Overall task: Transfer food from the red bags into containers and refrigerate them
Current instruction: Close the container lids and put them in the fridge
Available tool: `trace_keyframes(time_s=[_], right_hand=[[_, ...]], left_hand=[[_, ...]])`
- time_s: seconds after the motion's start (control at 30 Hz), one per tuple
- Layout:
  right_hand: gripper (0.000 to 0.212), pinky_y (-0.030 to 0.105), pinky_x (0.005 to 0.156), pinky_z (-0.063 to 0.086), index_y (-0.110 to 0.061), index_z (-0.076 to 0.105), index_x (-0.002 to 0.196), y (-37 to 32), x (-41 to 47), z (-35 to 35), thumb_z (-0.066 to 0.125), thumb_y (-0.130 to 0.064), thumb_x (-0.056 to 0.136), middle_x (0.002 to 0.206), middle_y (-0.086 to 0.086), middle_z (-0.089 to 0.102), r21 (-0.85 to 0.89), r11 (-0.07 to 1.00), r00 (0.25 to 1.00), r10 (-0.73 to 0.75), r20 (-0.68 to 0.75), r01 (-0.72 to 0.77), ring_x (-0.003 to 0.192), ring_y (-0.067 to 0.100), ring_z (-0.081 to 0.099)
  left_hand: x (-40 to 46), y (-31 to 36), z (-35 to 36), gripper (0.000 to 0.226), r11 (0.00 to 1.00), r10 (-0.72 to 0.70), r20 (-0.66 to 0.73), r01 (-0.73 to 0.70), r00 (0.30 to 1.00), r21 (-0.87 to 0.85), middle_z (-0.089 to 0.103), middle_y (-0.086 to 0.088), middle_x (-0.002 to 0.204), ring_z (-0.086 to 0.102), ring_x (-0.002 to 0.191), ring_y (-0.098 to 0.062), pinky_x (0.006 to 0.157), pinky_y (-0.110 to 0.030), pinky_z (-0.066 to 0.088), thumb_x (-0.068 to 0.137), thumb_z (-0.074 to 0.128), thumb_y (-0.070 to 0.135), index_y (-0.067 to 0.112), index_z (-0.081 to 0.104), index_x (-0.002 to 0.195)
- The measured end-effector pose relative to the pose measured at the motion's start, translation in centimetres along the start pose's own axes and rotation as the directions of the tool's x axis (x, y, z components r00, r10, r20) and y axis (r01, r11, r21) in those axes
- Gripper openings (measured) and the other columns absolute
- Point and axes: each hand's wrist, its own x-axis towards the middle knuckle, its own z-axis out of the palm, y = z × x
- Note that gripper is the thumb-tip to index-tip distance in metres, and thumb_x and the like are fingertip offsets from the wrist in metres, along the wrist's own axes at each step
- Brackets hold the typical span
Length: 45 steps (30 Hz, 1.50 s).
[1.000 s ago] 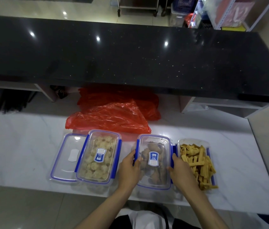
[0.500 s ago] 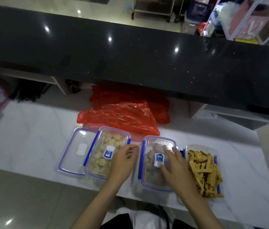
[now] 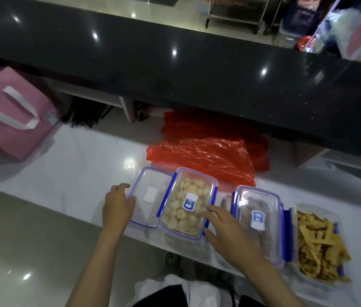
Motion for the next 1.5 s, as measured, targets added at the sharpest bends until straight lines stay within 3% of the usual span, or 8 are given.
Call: trace_keyframes(time_s=[0.33,0.63,0.77,0.93,1.07,1.2,1.37,1.5], right_hand=[[0.059,0.027,0.117,0.036,-0.034,0.037,0.155,-2.3,0.5,3.4,0.058,-0.035,0.099,0.164,-0.015,0.025,0.024,0.999,0.999,0.033,0.028,-0.034,0.15,0.006,0.027],[0.052,0.016,0.118,0.01,-0.038,0.047,0.147,-4.0,0.0,3.9,0.063,-0.026,0.098,0.152,-0.026,0.027,0.08,0.993,0.993,0.092,-0.08,-0.086,0.147,-0.008,0.01],[0.042,0.021,0.12,0.026,-0.048,0.048,0.14,-5.8,-0.3,4.4,0.059,-0.037,0.101,0.146,-0.037,0.034,0.35,0.933,0.991,0.113,-0.068,-0.083,0.139,-0.02,0.024],[0.049,0.027,0.112,0.046,-0.041,0.05,0.142,-9.5,0.5,2.6,0.057,-0.054,0.095,0.138,-0.022,0.061,0.774,0.593,0.974,0.16,0.158,-0.223,0.125,-0.011,0.055],[0.055,0.038,0.105,0.052,-0.031,0.054,0.144,-10.5,1.2,1.9,0.048,-0.061,0.098,0.132,-0.002,0.069,0.93,0.281,0.959,0.222,0.179,-0.238,0.122,0.014,0.066],[0.045,0.048,0.097,0.052,-0.015,0.066,0.131,-9.3,0.9,-0.3,0.055,-0.043,0.098,0.125,0.023,0.07,0.966,-0.158,0.922,0.3,0.245,-0.205,0.116,0.036,0.067],[0.044,0.035,0.076,0.061,0.005,0.054,0.135,-4.3,-1.6,-1.4,0.063,-0.012,0.095,0.11,0.028,0.069,0.959,-0.273,0.862,0.465,0.202,-0.077,0.092,0.033,0.072],[0.033,0.042,0.069,0.065,-0.003,0.057,0.131,1.2,-5.6,-3.2,0.057,-0.004,0.098,0.111,0.026,0.073,0.978,-0.207,0.825,0.557,0.093,0.03,0.089,0.035,0.075]], left_hand=[[1.5,-4.3,1.7,0.029,0.988,-0.06,0.187,0.085,0.981,-0.131,0.067,-0.014,0.093,0.064,0.084,-0.031,0.069,-0.034,0.046,0.096,0.058,0.004,0.011,0.06,0.125],[-0.3,-2.1,-4.1,0.012,0.833,-0.022,0.112,0.08,0.993,-0.547,0.075,0.0,0.091,0.073,0.085,-0.024,0.082,-0.045,0.061,0.096,0.068,0.014,0.022,0.074,0.103],[-3.1,0.5,-7.2,0.015,0.814,0.086,-0.034,-0.09,0.996,-0.574,0.076,0.017,0.096,0.071,0.092,-0.009,0.077,-0.017,0.056,0.095,0.072,0.018,0.028,0.076,0.105],[-7.6,4.2,-7.7,0.02,0.788,0.339,-0.2,-0.393,0.919,-0.474,0.075,0.014,0.103,0.068,0.096,-0.004,0.075,-0.008,0.051,0.094,0.07,0.031,0.021,0.075,0.111],[-10.0,6.0,-6.0,0.025,0.623,0.683,-0.336,-0.758,0.648,-0.194,0.076,0.0,0.109,0.07,0.099,-0.013,0.087,-0.023,0.057,0.102,0.063,0.029,0.01,0.075,0.112],[-12.1,8.5,-3.6,0.022,0.432,0.864,-0.228,-0.894,0.449,-0.122,0.074,-0.002,0.119,0.067,0.111,-0.014,0.099,-0.03,0.055,0.099,0.07,0.024,0.01,0.076,0.115],[-13.9,11.6,-0.9,0.045,0.343,0.937,0.019,-0.909,0.349,-0.238,0.064,0.004,0.137,0.059,0.127,-0.014,0.108,-0.031,0.047,0.095,0.072,0.043,0.02,0.065,0.133],[-14.9,14.6,2.0,0.038,0.434,0.901,0.093,-0.879,0.424,-0.198,0.06,0.005,0.137,0.054,0.13,-0.013,0.109,-0.033,0.043,0.1,0.062,0.042,0.024,0.063,0.134]])
